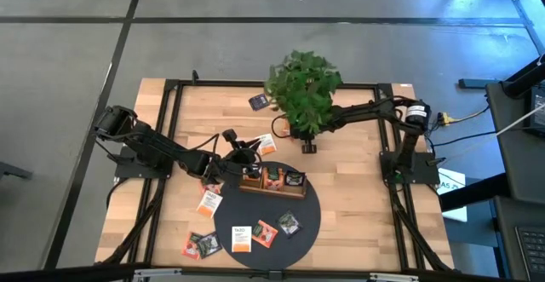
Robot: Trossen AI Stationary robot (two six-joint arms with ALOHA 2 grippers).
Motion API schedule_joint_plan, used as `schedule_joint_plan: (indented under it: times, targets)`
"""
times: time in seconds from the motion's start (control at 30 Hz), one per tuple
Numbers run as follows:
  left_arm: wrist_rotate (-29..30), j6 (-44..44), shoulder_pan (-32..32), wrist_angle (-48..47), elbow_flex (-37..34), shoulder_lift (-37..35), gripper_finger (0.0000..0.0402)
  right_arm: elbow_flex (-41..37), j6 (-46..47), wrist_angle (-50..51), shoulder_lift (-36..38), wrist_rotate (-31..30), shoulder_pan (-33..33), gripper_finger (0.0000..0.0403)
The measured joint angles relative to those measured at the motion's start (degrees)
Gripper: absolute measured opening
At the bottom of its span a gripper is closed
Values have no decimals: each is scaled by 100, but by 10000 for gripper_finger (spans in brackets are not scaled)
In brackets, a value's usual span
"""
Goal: Pick & Place Tea
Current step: Put the white orange tea bag into the left section of the wooden organizer
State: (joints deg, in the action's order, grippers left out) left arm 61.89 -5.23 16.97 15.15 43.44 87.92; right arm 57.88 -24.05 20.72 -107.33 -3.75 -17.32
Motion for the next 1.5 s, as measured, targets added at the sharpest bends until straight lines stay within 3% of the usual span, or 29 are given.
schedule_joint_plan:
  times: [0.37, 0.5, 0.73, 1.1, 1.5]
  targets:
    - [-7, 1, 0, 1, 0, 0, 33, -41, 145, 286, 364, 59, -274, 10]
    - [-9, 0, 0, 1, 0, 0, 33, -16, 261, 186, 371, 526, -474, 4]
    - [-8, 0, 0, 1, 0, 0, 33, -8, 407, 187, 376, 535, -676, 8]
    - [-7, 0, 0, 1, -2, 0, 33, -8, 464, 234, 379, 538, -599, 11]
    - [-7, 0, 0, 1, -2, 0, 33, 575, 432, 1104, 379, 575, -601, 5]
